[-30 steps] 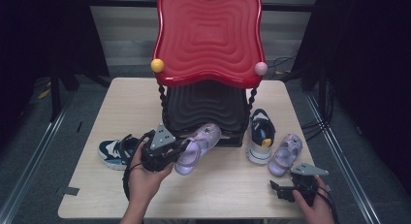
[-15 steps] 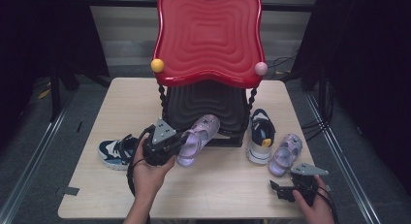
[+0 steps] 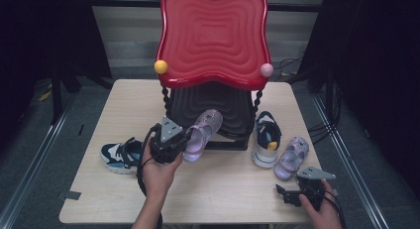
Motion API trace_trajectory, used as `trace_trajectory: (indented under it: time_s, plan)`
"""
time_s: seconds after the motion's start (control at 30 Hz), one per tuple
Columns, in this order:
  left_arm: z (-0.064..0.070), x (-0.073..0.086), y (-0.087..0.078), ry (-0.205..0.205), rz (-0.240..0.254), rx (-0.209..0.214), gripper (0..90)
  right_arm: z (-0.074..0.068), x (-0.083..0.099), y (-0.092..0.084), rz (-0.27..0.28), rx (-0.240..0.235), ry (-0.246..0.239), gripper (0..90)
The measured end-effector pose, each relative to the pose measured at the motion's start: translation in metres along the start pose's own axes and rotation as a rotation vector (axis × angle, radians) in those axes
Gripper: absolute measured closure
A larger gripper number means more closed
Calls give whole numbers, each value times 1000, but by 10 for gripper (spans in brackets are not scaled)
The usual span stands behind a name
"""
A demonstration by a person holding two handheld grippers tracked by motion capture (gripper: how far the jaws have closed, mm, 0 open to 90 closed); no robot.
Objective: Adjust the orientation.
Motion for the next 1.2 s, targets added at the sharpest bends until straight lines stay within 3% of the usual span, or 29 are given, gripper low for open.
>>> trace_trajectory:
  time_s: [0.2,0.8,1.03,1.2]
  plan:
    - [1,-3,7,-27,20,-32,819,0,0,0,0,0,1,95]
    - [-7,-10,24,-57,48,-107,819,0,0,0,0,0,2,95]
    - [-10,-14,32,-79,83,-136,819,0,0,0,1,0,-2,95]
    - [-13,-19,40,-120,123,-168,819,0,0,0,0,-2,0,95]
Point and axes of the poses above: each handheld gripper's, and its own axes: y roughly forward along the jaws, x roughly out of its underside, z roughly to its right, the point moved 4 cm from there along y, roughly forward along the jaws, and after that the axes turned 1 degree about -x, right-handed, at the moved point
